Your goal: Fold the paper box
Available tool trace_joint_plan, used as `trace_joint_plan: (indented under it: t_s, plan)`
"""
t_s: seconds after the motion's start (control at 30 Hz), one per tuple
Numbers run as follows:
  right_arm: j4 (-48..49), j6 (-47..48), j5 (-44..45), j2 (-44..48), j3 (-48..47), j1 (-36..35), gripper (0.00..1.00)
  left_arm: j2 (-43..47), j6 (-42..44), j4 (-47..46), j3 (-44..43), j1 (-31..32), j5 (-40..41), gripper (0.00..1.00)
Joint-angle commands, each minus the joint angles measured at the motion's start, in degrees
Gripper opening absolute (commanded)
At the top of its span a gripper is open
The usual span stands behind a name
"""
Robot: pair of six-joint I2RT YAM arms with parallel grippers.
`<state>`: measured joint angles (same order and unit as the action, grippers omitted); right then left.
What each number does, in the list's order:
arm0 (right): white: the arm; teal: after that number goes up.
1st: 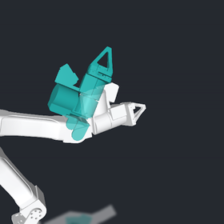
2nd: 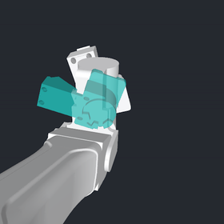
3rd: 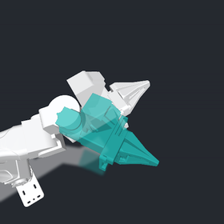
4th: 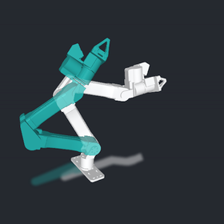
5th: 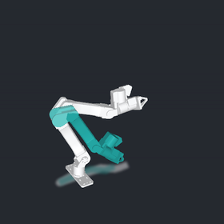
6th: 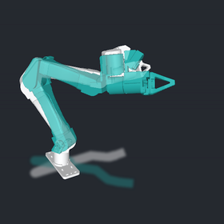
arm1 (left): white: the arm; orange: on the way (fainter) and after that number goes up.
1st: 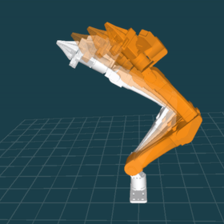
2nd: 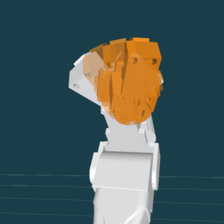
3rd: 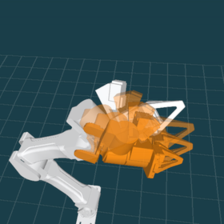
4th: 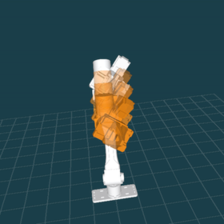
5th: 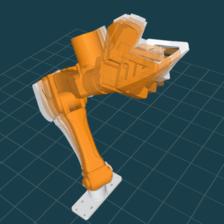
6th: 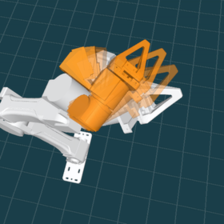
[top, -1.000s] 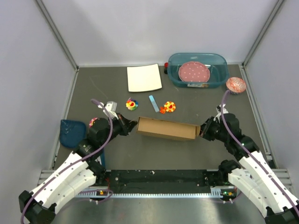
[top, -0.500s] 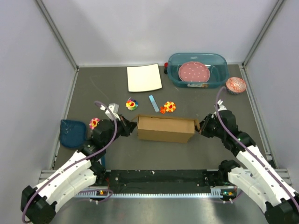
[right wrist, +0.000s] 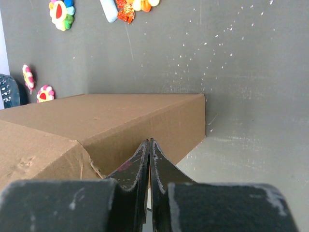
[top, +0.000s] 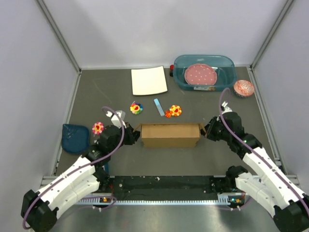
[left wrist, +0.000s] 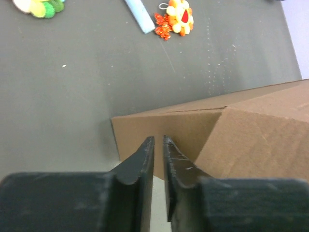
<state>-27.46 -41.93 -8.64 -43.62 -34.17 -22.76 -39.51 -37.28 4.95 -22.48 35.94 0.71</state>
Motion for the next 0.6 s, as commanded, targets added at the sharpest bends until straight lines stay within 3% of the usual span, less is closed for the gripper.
trace_joint_plan:
  t_s: [0.0, 0.2, 0.57]
  plan:
    - [-0.04, 1.94, -0.32, 1.25, -3.52, -1.05, 0.0, 1.54, 2.03, 4.62, -3.97, 0.62, 4.03, 0.25]
    - [-3.03, 4.58, 3.02, 1.78, -5.64, -0.97, 0.02, 2.94, 2.91, 7.71, -4.86, 0.62, 8.51, 0.45]
    - [-10.05, 9.32, 6.26, 1.69, -11.87, -0.79, 0.07, 2.5, 4.23, 12.8, -8.02, 0.62, 12.29, 0.51]
